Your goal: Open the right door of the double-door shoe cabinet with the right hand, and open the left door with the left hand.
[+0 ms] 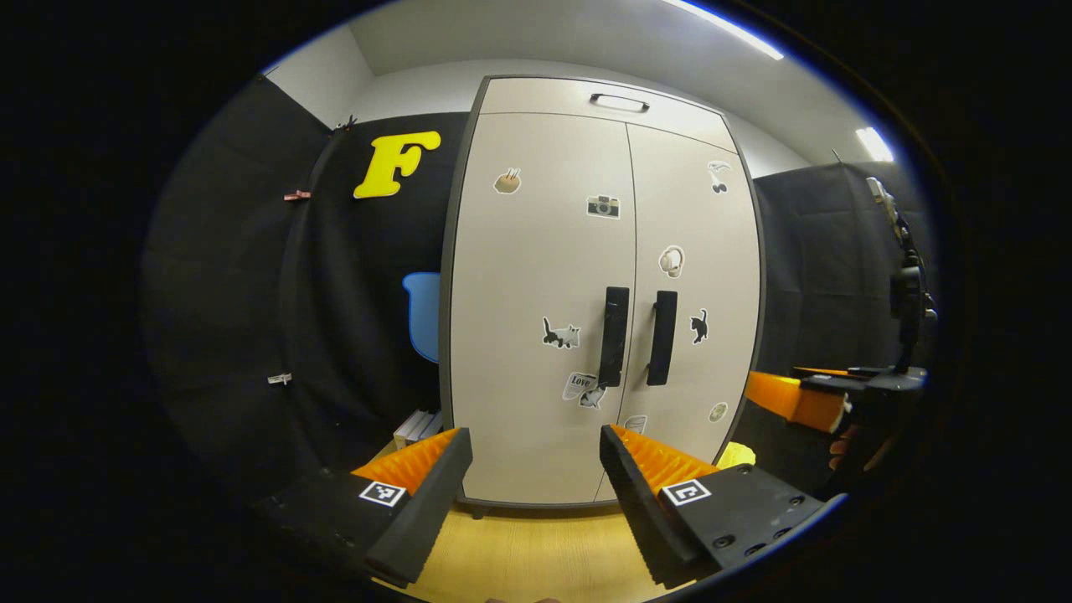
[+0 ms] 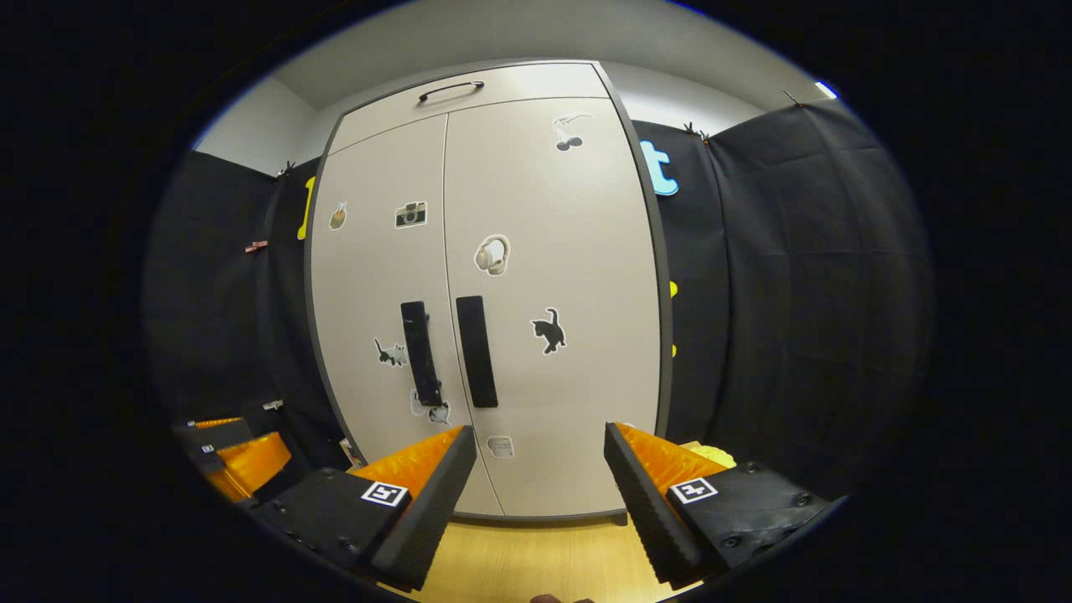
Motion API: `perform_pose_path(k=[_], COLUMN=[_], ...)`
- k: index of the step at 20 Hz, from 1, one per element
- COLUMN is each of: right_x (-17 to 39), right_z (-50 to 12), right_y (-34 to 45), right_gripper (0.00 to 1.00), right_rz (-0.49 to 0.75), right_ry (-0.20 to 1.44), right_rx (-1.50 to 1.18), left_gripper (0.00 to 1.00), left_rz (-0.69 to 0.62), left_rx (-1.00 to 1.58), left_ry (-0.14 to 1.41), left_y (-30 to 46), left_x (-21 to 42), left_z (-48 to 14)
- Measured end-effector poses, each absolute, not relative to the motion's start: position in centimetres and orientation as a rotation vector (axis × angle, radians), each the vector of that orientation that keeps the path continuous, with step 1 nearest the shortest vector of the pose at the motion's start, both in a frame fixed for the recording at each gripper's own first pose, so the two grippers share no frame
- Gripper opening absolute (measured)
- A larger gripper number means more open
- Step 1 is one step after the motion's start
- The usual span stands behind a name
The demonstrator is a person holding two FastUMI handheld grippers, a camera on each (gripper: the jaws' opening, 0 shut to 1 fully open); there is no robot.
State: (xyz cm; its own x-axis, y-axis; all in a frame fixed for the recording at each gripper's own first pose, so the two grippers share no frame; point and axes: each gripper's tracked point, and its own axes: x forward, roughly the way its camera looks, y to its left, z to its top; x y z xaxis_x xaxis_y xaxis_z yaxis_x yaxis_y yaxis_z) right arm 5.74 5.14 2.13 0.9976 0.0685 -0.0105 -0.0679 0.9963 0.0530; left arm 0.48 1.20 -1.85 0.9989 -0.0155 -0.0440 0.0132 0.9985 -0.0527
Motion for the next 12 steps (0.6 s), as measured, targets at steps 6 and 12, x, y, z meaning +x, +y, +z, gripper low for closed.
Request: perform_pose_path(k=[6,12], right_x=[10.6,15.6], right_z=[4.4,5.7], right_y=[8.5,11.8], right_gripper=[0.98,0.98], right_rz=[0.11,0.136], right_ry=[-0.005,-0.017], right_rx=[0.022,-0.003], left_gripper=[0.95,0.95], left_rz=[0.023,0.074], left_rx=[-0.074,-0.104], left_ry=[0.05,0.07], left_y=[3.5,6.4], left_x=[0.3,0.4], left_z=[-2.4,-3.3])
